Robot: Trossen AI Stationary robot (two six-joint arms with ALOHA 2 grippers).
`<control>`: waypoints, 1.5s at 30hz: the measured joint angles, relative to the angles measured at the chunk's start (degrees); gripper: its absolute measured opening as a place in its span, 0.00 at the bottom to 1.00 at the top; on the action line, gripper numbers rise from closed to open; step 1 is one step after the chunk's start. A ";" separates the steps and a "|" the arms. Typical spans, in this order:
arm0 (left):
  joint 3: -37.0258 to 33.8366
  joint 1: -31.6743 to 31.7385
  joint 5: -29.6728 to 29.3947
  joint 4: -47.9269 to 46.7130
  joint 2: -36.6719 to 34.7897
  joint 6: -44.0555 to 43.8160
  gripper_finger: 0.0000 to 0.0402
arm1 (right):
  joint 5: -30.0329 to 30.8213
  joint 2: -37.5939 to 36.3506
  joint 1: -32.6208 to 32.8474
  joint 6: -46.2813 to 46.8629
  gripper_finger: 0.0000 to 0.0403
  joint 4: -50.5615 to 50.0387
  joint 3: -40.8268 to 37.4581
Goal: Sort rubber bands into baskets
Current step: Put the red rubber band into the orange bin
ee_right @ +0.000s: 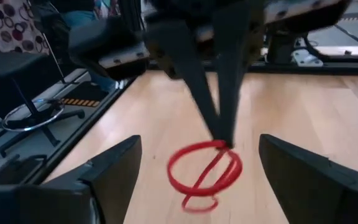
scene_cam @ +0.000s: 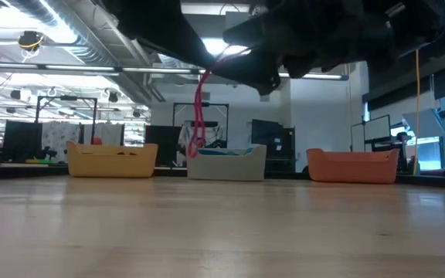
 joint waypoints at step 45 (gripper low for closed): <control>-0.20 -0.20 4.80 -3.48 0.02 -1.75 0.19 | -1.02 2.41 -0.07 -3.41 0.05 -2.77 2.29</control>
